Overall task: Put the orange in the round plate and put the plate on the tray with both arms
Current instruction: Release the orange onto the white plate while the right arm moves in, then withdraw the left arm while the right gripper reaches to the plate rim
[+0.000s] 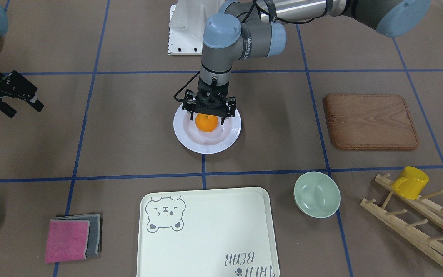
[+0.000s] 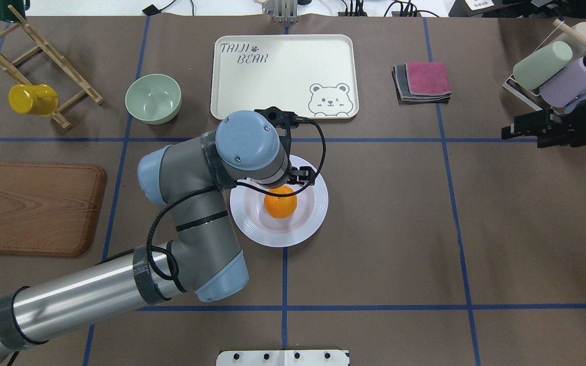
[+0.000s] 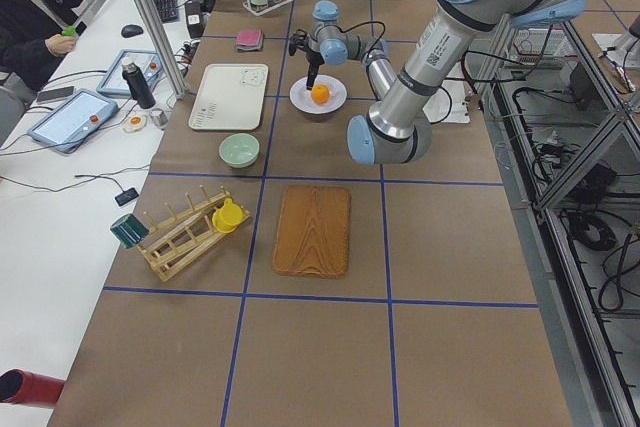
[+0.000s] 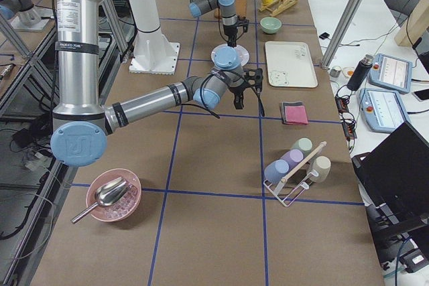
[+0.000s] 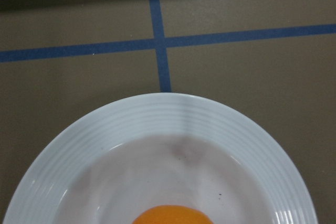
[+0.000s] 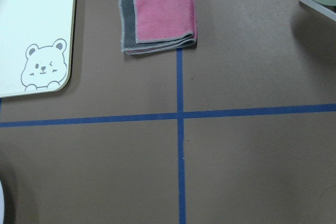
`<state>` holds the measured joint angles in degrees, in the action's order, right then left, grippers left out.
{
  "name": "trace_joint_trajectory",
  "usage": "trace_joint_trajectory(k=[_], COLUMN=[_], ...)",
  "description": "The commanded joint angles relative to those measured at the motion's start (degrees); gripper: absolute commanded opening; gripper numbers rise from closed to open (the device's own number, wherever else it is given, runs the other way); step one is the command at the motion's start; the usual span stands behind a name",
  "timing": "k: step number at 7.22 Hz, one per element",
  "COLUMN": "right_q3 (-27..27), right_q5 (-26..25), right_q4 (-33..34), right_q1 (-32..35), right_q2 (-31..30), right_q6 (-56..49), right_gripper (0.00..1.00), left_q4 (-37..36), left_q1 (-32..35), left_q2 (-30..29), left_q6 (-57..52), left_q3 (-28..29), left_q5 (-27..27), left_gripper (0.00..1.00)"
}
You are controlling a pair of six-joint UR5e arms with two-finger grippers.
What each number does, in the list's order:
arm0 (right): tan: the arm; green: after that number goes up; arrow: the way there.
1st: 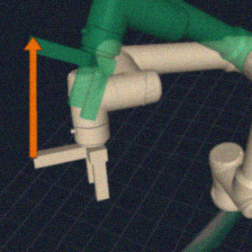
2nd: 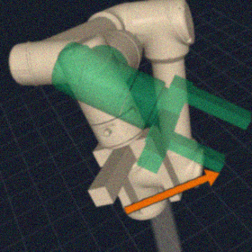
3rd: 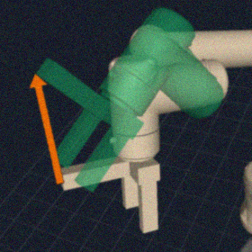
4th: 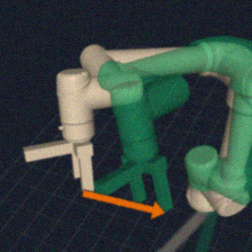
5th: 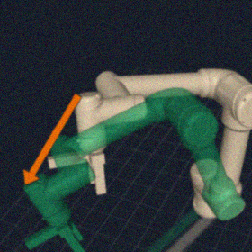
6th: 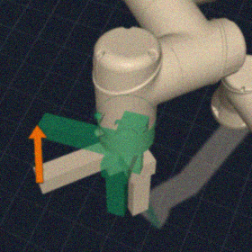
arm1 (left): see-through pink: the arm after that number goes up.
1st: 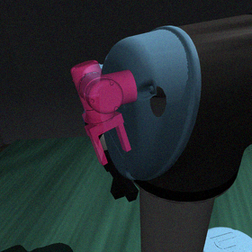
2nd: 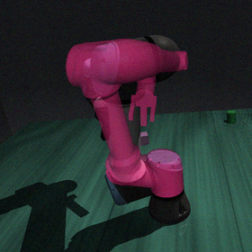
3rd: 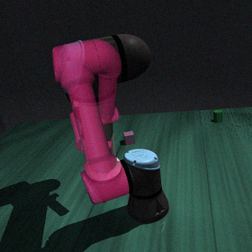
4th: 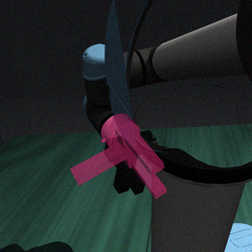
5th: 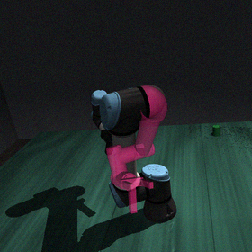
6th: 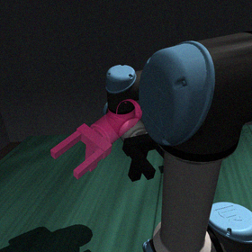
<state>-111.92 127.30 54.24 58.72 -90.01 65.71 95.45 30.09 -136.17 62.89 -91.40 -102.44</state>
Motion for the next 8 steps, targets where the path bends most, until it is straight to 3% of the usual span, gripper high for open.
trace_joint_trajectory(k=[1, 3, 5, 6, 7, 8], right_q3=[-0.6, -1.5, -5.0, -6.5, -7.2, -7.3], right_q5=[-3.4, -21.7, -32.6, -41.0, -49.3, -53.8], right_q4=[-1.7, -8.3, -8.4, -8.4, -8.8, -9.3], right_q1=[-5.8, -16.5, -24.0, -29.7, -35.3, -38.8], right_q2=[4.6, 4.1, 4.3, 4.5, 4.6, 4.6], right_q6=[17.9, 36.5, 45.3, 50.3, 52.5, 55.5], right_gripper=[1.0, 1.0, 1.0, 1.0, 1.0, 1.0], left_q4=[-10.0, -11.0, -11.0, -11.2, -10.5, -9.3], left_q1=[7.9, 18.5, 31.0, 38.0, 43.1, 48.0], left_q2=[7.9, 18.5, 26.8, 31.4, 36.1, 38.6], left_q6=[-12.1, -29.2, -46.1, -54.7, -58.7, -67.7], left_q3=[-12.3, -17.4, -17.7, -16.8, -12.4, -9.7], left_q5=[-4.9, -11.4, -19.7, -23.9, -28.8, -30.3], left_gripper=[0.99, 0.99, 0.99, 0.99, 0.99, 0.99])
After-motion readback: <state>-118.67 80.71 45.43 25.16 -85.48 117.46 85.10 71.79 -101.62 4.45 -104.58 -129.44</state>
